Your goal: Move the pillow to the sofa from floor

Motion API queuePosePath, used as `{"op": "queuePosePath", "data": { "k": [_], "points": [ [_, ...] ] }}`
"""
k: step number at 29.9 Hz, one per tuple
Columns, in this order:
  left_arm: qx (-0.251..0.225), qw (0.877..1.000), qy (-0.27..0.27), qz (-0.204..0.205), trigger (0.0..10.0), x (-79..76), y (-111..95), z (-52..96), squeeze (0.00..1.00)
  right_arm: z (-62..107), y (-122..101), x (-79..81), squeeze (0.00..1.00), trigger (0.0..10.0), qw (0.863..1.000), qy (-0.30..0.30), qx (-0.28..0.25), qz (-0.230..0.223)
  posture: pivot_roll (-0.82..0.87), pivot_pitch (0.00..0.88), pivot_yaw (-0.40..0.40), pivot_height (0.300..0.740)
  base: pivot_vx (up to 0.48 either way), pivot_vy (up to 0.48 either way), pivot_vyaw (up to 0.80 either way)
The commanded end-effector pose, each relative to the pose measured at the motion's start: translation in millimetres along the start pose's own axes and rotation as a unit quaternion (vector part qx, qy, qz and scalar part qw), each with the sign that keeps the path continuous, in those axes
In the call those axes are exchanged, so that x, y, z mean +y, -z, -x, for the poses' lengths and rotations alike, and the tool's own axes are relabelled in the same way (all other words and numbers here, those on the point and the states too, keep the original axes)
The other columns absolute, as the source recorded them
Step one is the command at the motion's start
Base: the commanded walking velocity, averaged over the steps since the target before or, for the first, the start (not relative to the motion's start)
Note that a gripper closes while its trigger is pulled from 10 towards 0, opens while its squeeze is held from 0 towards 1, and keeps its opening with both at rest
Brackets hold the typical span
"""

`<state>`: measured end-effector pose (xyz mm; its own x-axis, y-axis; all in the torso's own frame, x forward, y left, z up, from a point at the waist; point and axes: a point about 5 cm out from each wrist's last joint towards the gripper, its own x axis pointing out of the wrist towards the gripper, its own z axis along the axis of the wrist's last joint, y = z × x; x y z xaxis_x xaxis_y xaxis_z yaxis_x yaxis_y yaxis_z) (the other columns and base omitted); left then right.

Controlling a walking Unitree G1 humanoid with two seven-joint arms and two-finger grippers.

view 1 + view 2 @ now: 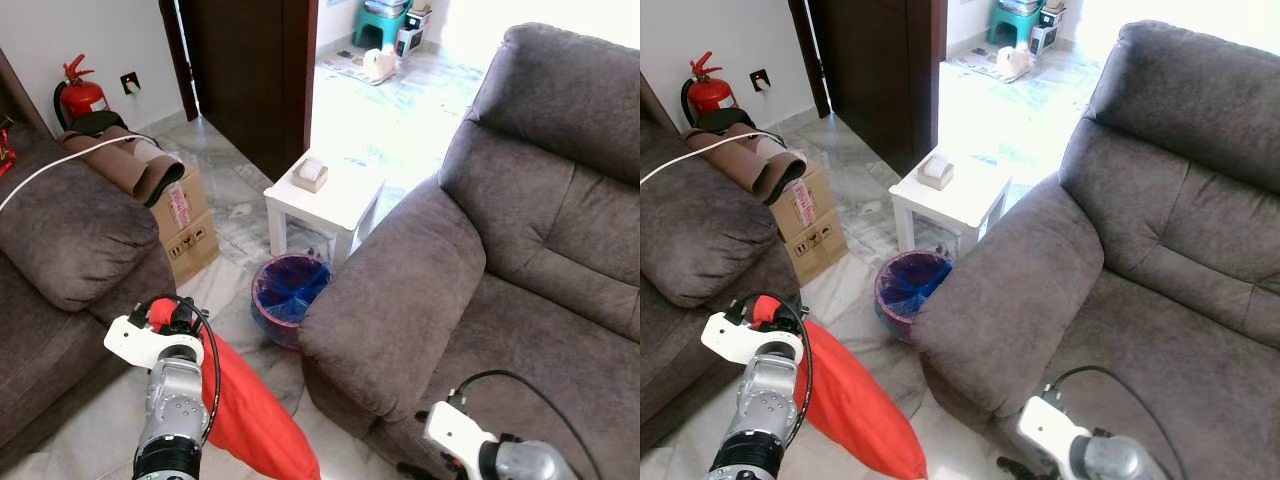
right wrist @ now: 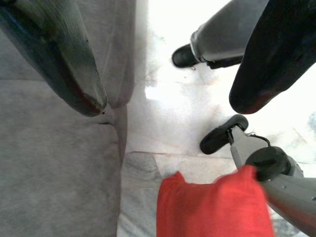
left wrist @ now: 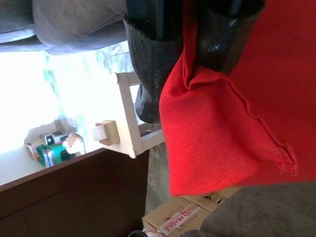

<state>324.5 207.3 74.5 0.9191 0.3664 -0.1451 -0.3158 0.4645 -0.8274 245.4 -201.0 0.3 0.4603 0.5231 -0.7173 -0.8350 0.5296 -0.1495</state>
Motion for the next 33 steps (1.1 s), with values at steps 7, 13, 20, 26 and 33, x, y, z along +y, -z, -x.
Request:
{"op": "queuePosePath", "data": {
  "k": [7, 13, 20, 26, 33],
  "points": [
    [-0.034, 0.995, 0.094, 0.018, 10.0, -53.6, -3, -5.8, 0.0, -19.4, 13, 14.8, 0.0, 10.0, 0.989, 0.056, 0.033, -0.132, -0.01, 0.099, -0.004, 0.74, 0.0, 0.0, 0.0],
    [-0.024, 0.994, 0.103, 0.027, 10.0, -66.0, 6, -6.4, 0.0, -33.3, 14, 33.2, 0.0, 10.0, 0.977, 0.061, 0.026, -0.203, -0.01, 0.109, 0.003, 0.74, 0.0, 0.0, 0.0],
    [-0.022, 0.993, 0.109, 0.041, 10.0, -75.3, 7, -9.3, 0.0, -39.1, 13, 43.5, 0.0, 10.0, 0.97, 0.036, 0.007, -0.24, -0.01, 0.112, 0.004, 0.74, 0.0, 0.0, 0.0],
    [-0.015, 0.992, 0.111, 0.053, 10.0, -79.9, 9, -9.7, 0.0, -38.5, 15, 43.2, 0.0, 10.0, 0.964, 0.049, -0.013, -0.259, -0.01, 0.112, 0.005, 0.74, 0.0, 0.0, 0.0],
    [0.011, 0.991, 0.121, 0.064, 10.0, -93.7, 22, -10.4, 0.0, -28.6, -4, 17.6, 0.0, 10.0, 0.951, 0.065, -0.112, -0.279, -0.01, 0.107, 0.018, 0.74, 0.0, 0.0, 0.0]
  ]
}}
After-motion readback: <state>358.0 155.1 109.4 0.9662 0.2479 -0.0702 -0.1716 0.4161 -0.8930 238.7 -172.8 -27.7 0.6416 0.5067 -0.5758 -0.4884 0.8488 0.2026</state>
